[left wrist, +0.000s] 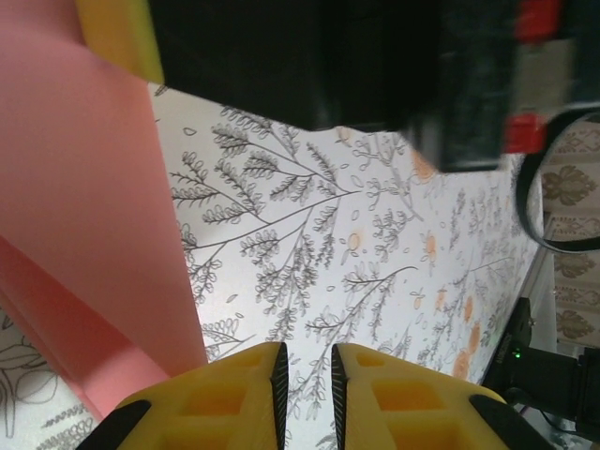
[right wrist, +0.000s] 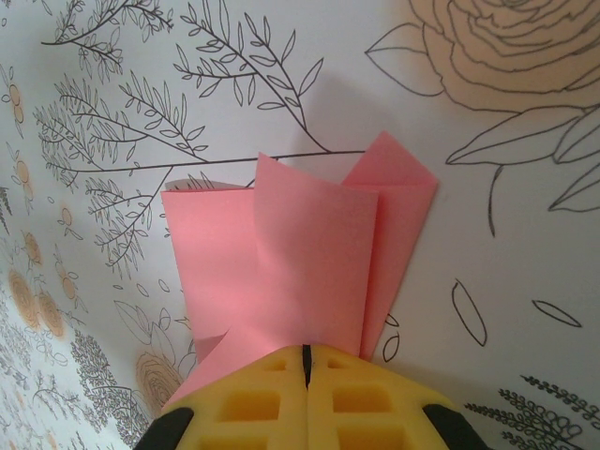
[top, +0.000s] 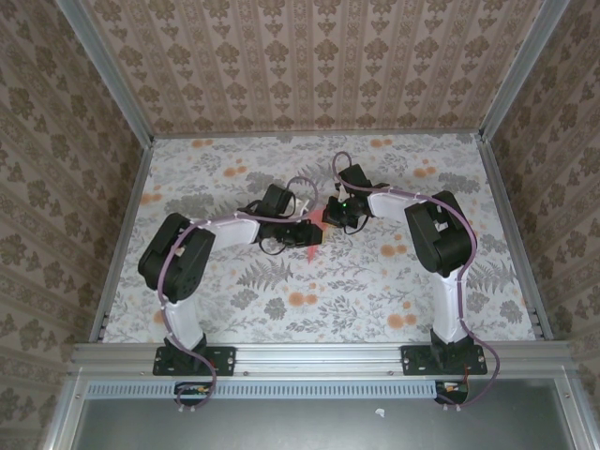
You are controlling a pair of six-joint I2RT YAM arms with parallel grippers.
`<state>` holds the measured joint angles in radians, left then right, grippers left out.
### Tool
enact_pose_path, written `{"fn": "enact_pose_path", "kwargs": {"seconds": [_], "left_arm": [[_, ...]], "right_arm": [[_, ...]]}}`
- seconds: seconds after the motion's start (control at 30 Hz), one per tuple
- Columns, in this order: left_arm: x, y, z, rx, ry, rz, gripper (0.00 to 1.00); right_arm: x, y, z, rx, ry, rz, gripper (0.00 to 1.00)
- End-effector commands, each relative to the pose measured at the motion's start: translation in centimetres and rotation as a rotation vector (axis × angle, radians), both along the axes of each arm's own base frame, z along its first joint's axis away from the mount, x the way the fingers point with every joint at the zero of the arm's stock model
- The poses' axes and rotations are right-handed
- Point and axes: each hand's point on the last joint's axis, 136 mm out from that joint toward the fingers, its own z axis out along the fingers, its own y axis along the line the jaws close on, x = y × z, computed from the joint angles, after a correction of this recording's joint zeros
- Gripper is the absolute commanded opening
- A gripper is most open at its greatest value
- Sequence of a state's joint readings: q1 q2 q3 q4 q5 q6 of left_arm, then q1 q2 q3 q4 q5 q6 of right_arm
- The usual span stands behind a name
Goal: Fold a paper plane with a square sheet of paper (fold left side to right side)
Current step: Fold the wing for the fifth time at the center of the table.
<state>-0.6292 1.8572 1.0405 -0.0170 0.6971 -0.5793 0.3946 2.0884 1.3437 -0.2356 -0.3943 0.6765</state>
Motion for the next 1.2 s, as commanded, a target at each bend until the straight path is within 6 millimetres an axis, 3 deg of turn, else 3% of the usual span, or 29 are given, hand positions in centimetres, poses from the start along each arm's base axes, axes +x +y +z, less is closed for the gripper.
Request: {"fn": "enact_pose_path", "kwargs": {"seconds": [0.0, 0.83, 0.97, 1.1, 1.17], "left_arm": [[0.0, 0.0, -0.8, 0.037, -0.001, -0.014, 0.22], [-0.6, 2.5, -5.4, 0.213, 0.028, 0.022, 0.21], [-1.2, 3.0, -6.3, 0.252, 0.036, 0.029, 0.18], [-1.8, 3.7, -7.3, 0.312, 0.038, 0.041, 0.12], [-2.1, 4.2, -7.8, 0.353, 0.032, 0.045, 0.10]], "right_arm": [[-2.7, -2.2, -3.7, -0.101, 0.122, -0.011, 0.06], [-2.2, -1.9, -2.9, -0.088, 0.096, 0.000, 0.06], [-0.8, -0.9, -0.4, -0.011, 0.002, 0.008, 0.03], [0.7, -1.0, 4.3, 0.067, -0.134, 0.000, 0.00], [0.3, -1.1, 6.0, 0.083, -0.182, 0.015, 0.00]]}}
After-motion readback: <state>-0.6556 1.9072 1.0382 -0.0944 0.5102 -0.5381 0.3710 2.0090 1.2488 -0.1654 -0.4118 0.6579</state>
